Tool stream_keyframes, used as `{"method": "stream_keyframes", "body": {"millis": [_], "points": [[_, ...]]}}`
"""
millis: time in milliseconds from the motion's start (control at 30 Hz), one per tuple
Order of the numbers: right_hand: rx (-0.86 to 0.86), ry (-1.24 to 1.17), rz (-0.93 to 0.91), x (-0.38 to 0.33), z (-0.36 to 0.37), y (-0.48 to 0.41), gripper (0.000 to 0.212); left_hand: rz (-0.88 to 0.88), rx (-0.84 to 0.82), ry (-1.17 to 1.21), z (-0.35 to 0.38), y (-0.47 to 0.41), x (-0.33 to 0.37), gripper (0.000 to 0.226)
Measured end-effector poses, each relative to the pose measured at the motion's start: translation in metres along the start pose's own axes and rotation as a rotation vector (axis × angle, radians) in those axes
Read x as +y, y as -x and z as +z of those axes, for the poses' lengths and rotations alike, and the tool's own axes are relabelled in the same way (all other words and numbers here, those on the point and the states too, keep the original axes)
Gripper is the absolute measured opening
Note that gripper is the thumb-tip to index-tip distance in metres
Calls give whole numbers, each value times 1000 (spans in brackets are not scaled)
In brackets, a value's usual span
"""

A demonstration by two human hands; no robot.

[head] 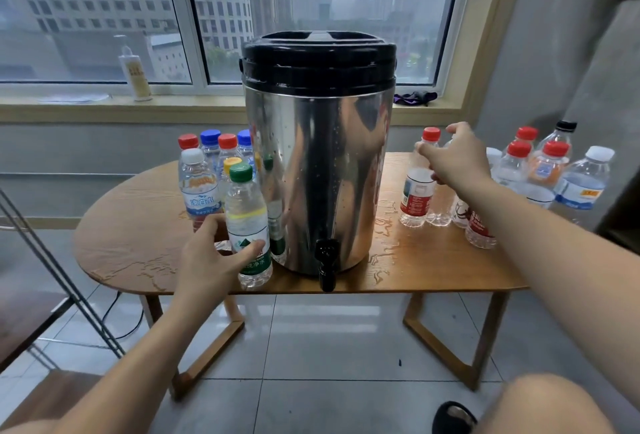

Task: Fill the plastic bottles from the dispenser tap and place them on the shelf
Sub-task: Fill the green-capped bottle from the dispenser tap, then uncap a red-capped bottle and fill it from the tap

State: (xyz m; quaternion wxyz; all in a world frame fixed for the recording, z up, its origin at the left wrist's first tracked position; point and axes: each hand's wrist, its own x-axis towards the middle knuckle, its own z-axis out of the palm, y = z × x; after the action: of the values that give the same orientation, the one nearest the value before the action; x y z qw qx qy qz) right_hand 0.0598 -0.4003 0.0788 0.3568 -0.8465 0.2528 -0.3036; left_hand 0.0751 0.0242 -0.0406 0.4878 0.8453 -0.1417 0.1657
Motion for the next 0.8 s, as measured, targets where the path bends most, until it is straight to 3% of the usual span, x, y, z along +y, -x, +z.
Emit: {"method": "stream_keyframes", "body": {"millis": [67, 167, 367, 600, 800], "points": [[-38, 50, 20, 0, 2, -6, 75, -2, 7, -5, 1, -1, 0, 54], [-65, 128, 10, -1, 3, -10, 54, 12, 8, -31, 0, -6, -4, 57], [-69, 227, -74, 4, 1, -9, 51, 39, -14, -168, -5, -26, -15, 72], [18, 120, -252, 12, -3, 11, 42, 61, -1, -234, -5, -38, -20, 76], [-44, -20, -282, -3, -20, 56, 38, 43, 25, -259, 0, -51, -19, 72]]}}
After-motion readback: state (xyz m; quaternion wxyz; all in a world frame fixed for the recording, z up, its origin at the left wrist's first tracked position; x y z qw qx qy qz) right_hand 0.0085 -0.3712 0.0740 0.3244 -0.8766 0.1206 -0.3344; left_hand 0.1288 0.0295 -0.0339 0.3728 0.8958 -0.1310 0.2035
